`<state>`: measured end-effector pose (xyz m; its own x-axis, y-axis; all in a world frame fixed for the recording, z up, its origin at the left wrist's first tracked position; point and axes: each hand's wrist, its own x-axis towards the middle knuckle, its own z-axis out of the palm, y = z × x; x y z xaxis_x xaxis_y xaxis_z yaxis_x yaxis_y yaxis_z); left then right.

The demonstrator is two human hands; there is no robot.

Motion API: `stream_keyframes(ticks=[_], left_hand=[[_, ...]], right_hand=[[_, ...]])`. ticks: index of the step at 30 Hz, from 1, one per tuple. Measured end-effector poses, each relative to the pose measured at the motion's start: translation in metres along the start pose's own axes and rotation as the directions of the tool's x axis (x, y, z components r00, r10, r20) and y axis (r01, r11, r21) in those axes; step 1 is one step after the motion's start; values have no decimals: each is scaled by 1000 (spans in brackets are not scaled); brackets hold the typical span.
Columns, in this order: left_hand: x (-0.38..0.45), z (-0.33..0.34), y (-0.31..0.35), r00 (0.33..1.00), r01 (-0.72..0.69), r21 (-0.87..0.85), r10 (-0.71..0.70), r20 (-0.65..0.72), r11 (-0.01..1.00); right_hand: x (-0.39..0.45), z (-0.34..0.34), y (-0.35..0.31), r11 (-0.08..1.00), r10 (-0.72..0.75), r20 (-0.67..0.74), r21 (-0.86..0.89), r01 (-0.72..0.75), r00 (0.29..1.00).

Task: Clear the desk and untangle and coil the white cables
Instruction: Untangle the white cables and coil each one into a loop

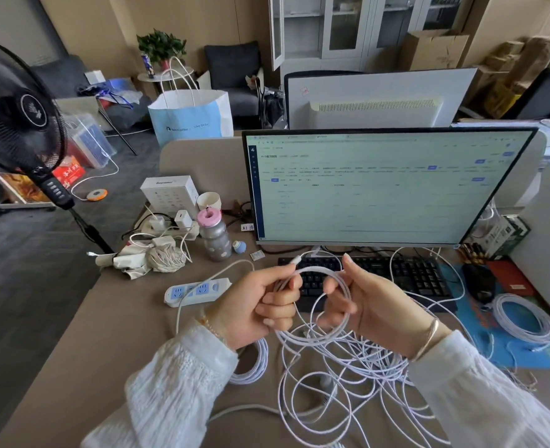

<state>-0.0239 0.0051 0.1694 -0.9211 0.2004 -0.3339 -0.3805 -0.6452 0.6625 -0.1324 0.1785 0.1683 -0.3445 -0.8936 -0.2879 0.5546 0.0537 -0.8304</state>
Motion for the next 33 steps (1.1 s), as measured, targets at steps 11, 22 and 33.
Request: stream_keyframes(ticks=[11,22,33], left_hand=[[-8,7,-1,998,35,128,-42,49,991],[0,24,27,977,-209,18,210,-30,978],[-24,26,78,857,-513,-88,504,-107,854]], right_hand=[[-2,5,6,994,-83,-177,-84,69,981],[20,1,14,977,-208,-128,18,212,970],[52,-36,101,688,83,-71,-718,-109,994]])
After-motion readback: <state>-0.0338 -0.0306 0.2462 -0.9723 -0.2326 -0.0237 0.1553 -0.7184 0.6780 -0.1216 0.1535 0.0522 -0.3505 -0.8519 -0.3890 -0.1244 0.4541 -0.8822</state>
